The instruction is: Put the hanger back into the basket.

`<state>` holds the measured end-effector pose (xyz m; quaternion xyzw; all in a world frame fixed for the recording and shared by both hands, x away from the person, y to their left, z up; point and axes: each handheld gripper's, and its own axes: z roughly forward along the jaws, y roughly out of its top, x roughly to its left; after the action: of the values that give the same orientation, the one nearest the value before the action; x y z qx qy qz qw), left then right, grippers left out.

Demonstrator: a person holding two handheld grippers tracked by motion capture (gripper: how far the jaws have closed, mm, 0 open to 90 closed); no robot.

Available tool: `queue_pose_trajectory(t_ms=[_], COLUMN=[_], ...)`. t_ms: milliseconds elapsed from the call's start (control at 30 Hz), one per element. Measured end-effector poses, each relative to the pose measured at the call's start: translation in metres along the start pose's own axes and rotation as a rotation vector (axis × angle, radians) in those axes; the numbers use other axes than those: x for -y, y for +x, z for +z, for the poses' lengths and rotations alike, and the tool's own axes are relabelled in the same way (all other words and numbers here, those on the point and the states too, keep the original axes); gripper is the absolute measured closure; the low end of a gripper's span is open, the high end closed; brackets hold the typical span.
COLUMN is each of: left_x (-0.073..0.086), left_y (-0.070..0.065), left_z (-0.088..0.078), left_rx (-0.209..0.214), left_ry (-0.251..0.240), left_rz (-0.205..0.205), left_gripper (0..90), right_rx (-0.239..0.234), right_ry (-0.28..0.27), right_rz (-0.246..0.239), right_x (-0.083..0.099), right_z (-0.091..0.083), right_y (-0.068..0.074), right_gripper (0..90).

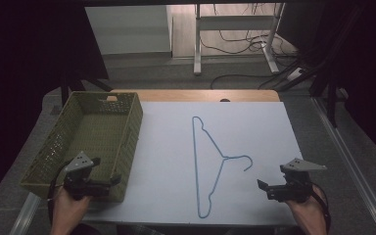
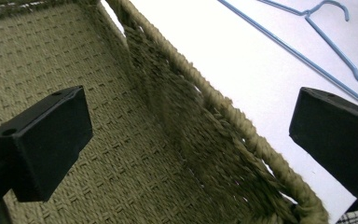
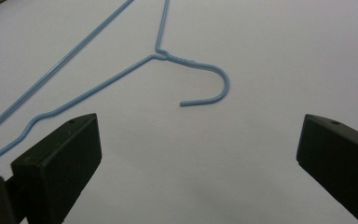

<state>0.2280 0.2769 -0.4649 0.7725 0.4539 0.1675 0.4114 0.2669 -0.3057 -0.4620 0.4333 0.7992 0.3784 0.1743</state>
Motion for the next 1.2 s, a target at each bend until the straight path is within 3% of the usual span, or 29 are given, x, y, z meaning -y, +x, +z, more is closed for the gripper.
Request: queue_pose_trajectory(t_ms=[200,667,933,1200], left_x=[-0.004,-0.024,-0.034,-0.045], left_y=[-0.002,-0.017,-0.027,-0.041], left_z=[-0.001,0.004,0.009,0.021], left_rx=[0.011,0.029,0.065,0.129], left_ry=[-0.009,-0.013,-0.012,-0.003], left_rz=[-0.01,0.032,0.048,0.058], left_gripper=[0.0,0.0,0.0,0.2], right_rx=[-0.017,-0.009,-0.005,-0.01], right_ry=[0.001,0.011,0.014,0.034], right_rz=[-0.004,-0.001,0.009,0.018], right_x=[-0.003,-0.013,-0.02,-0.024], right_z=[0.001,0.008,0.008,0.014], right_y=[0.002,0.006,0.003,0.0], right_gripper=[1.9,0.5,0.1,0.0])
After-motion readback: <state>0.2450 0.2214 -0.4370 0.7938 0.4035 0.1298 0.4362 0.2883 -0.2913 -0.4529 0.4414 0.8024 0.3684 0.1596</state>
